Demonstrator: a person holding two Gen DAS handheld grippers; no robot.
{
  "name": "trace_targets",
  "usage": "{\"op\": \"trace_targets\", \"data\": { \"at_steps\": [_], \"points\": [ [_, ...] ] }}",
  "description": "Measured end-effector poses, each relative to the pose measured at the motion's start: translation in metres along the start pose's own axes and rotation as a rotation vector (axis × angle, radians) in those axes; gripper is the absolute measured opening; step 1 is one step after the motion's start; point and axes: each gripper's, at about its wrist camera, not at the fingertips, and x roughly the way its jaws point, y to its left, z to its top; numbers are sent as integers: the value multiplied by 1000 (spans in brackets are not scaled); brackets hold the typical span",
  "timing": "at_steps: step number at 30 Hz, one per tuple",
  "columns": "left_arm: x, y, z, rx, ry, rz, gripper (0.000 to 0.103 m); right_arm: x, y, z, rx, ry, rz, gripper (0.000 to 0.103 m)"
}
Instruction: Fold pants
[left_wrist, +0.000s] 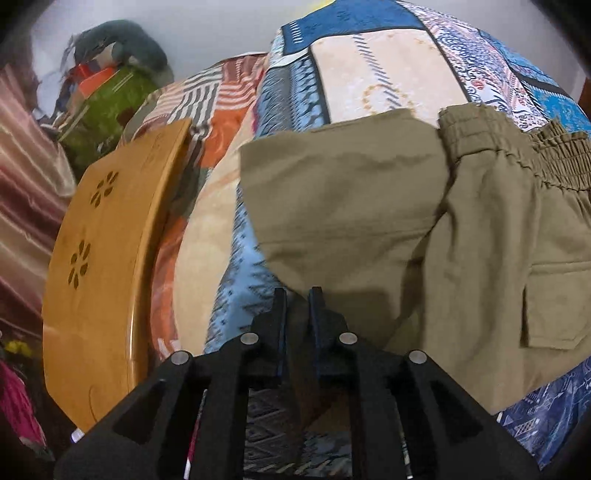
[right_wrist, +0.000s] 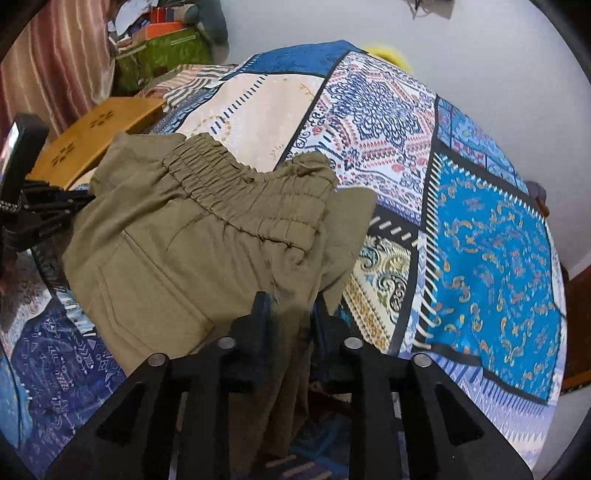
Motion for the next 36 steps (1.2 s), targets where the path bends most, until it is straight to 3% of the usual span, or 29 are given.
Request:
{"op": "trace_targets", "data": {
  "at_steps": [4,7,12,22,24,28,36],
  "points": [
    [-4,5,-7,11,6,20,15,-11,-11,-6,35,-13,-13,51],
    [-17,8,-11,26,-5,27,15,-22,-16,-8,58,-24,0,52],
    [-65,11,-18,-6,-57,-28,15,-71,-15,-12,51,-107,-41,52],
    [-238,0,-40,-21,-326,-161,15,-213,8,-26,61,-367,-17,52],
    [-281,-2,-51,-13,-385,-229,15,-242,20,-33,60,-421,-6,52],
    [-361,-6,-83,18,-515,-270,15,-287,42,-50,54,-517,24,52],
    [-470,-18,-168,17,-720,-316,16,-366,92,-105,36,-711,96,52]
  ]
}}
